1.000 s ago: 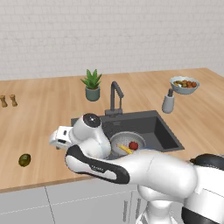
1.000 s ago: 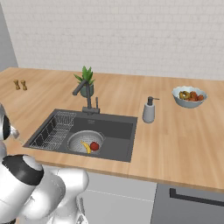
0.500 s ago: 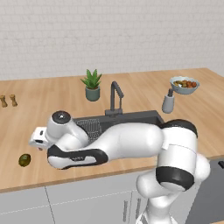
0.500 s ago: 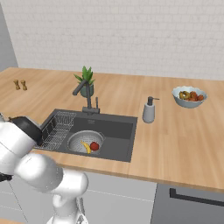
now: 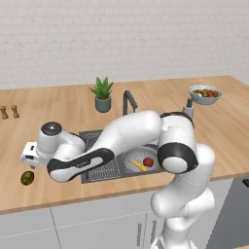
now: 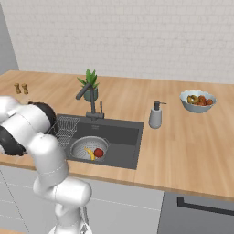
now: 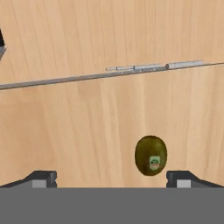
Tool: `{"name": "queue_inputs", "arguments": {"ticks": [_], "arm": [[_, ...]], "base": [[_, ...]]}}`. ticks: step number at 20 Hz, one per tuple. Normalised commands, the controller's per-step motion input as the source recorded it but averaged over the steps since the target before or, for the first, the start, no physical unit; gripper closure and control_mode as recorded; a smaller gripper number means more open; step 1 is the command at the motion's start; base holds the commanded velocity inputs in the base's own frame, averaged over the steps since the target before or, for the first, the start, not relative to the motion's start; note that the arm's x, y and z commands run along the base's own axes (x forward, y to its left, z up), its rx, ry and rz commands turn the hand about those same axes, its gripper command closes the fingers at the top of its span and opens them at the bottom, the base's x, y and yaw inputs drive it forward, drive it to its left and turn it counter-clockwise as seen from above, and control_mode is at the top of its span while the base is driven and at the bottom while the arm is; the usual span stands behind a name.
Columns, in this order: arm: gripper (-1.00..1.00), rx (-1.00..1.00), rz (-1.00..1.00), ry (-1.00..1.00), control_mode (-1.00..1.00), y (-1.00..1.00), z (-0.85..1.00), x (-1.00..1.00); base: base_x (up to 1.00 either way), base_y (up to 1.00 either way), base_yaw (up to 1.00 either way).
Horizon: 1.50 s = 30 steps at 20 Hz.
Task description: Put the colander in the sink, put the banana, kiwi, apple in the colander, and turn on the sink faucet and pour water over the colander.
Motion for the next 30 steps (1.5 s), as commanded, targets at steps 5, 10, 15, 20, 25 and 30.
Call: {"name": "queue_inputs", "arguments": {"ticks": [5, 10, 15, 20, 25, 30], "arm": [[-1.00, 0.00, 0.05, 0.01, -1.00, 0.30, -0.22, 0.08], [-1.00, 0.00, 0.01, 0.00, -1.00, 0.18, -0.08, 0.14], [-1.00, -0.01, 0.00, 0.01, -1.00, 0.13, -0.04, 0.11], [-1.00, -0.01, 0.00, 0.07, -1.00, 0.00, -0.11, 0.20], [-1.00, 0.00, 0.00, 0.05, -1.00, 0.00, -0.16, 0.26], [-1.00, 0.00, 0.00, 0.02, -1.00, 0.03, -0.23, 0.22]], "base": [[0.00, 0.00, 0.00], [0.00, 0.00, 0.00], [0.00, 0.00, 0.00], [0.00, 0.00, 0.00], [0.00, 0.00, 0.00], [0.00, 0.00, 0.00]]}}
